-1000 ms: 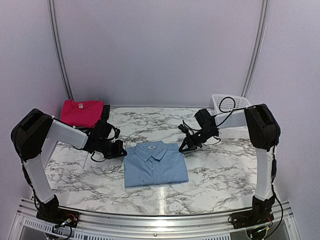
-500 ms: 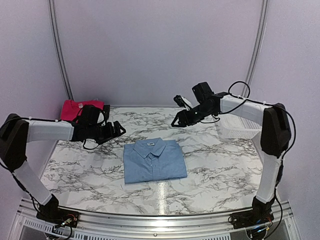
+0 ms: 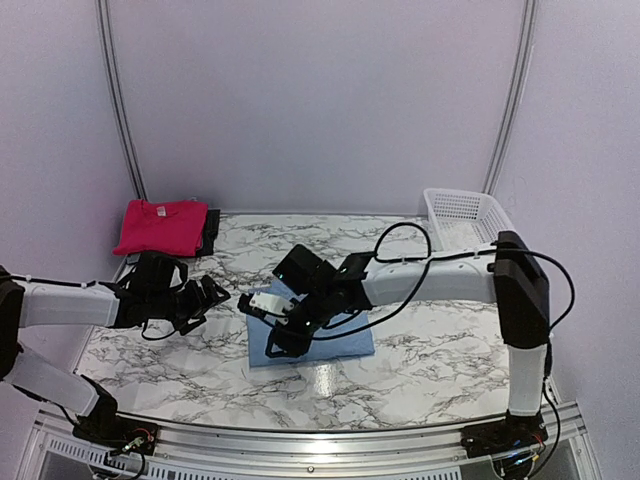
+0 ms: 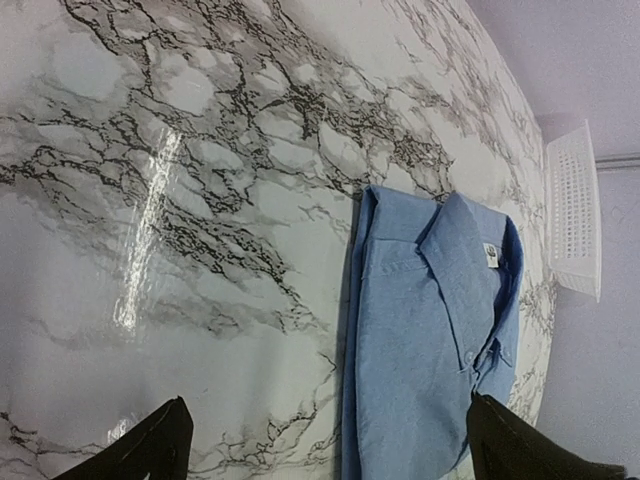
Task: Fold and stack the mixed laundry pile
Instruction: Pick up the square-folded shirt from the center of the board.
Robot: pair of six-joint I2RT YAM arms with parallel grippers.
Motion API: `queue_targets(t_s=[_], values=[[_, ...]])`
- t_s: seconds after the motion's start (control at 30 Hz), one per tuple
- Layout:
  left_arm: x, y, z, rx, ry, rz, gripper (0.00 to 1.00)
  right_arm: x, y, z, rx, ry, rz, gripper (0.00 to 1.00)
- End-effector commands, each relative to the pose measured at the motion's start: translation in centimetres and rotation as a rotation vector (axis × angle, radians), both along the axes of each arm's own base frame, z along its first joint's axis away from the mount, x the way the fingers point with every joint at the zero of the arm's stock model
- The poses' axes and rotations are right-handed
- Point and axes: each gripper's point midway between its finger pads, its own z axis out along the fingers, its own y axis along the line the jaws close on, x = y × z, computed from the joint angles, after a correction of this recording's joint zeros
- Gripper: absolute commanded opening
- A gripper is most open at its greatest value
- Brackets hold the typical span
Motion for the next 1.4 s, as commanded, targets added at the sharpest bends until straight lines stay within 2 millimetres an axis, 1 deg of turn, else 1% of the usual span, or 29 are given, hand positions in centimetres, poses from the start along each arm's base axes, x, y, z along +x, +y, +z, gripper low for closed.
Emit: queue_targets(t_s=[0.0,0.07,0.13,0.27,0.47,0.6,0.63,0.7,0.73,0.77,0.8,0.83,0.87,0.9,1.0,1.07,1.17,1.23,1.37], values=[[-0.2,0.6,1.0,-0.048,-0.021,0.055,0.99,-1.2,3.0,-1.7,-0.038,-0.086,0.064,0.38],[-0.7,0.9,0.7,-0.046,-0.012,0.062,0.99,-1.8,3.8,-2.8,-0.058,-0.092,0.078,0.38],[-1.0,1.0,0.5,-0.044,-0.008,0.064,0.99,-1.8,4.2,-3.8,-0.081,-0.105,0.076,0.38],[-1.3,1.3,0.3,-0.038,-0.007,0.066,0.99,-1.3,4.9,-4.6,-0.104,-0.143,0.065,0.38],[-1.5,1.6,0.0,-0.023,-0.003,0.068,0.99,-0.7,5.2,-5.9,-0.157,-0.202,0.054,0.39],[-1.6,1.7,-0.4,-0.017,0.006,0.075,0.99,-0.8,4.9,-7.9,-0.211,-0.218,0.064,0.39],[-1.7,1.7,-0.5,-0.019,0.01,0.08,0.99,-1.0,4.7,-8.9,-0.23,-0.214,0.068,0.38],[-1.8,1.8,-0.7,-0.031,0.013,0.091,0.99,-1.5,4.3,-10.5,-0.267,-0.215,0.083,0.36],[-1.9,1.8,-0.9,-0.036,0.021,0.098,0.99,-1.8,4.1,-11.2,-0.283,-0.217,0.09,0.34],[-2.0,2.0,-1.1,-0.036,0.028,0.107,0.99,-1.9,3.9,-11.7,-0.299,-0.217,0.093,0.27],[-2.1,2.1,-1.3,-0.036,0.035,0.117,0.99,-2.0,3.9,-11.8,-0.308,-0.216,0.091,0.19],[-2.3,2.3,-1.5,-0.037,0.04,0.125,0.99,-2.0,3.9,-11.6,-0.31,-0.214,0.087,0.1],[-2.4,2.4,-1.6,-0.038,0.042,0.133,0.99,-1.4,3.9,-11.0,-0.308,-0.24,0.065,0.02],[-2.5,2.5,-1.7,-0.041,0.044,0.141,0.99,-0.9,4.1,-10.1,-0.293,-0.262,0.049,0.0],[-2.5,2.4,-1.7,-0.06,0.043,0.147,0.99,0.7,5.2,-5.9,-0.19,-0.285,0.003,0.0],[-2.2,1.9,-1.2,-0.097,0.022,0.136,0.99,1.8,5.7,-3.0,-0.095,-0.246,-0.026,0.0],[-1.6,0.7,-0.3,-0.152,-0.008,0.107,0.99,3.4,5.7,0.8,0.048,-0.201,-0.068,0.0],[-1.3,0.0,0.1,-0.176,-0.012,0.084,0.99,3.9,5.6,1.9,0.106,-0.167,-0.078,0.0],[-0.5,-1.7,1.2,-0.241,-0.02,0.053,0.99,4.0,5.4,2.7,0.156,-0.153,-0.082,0.0]])
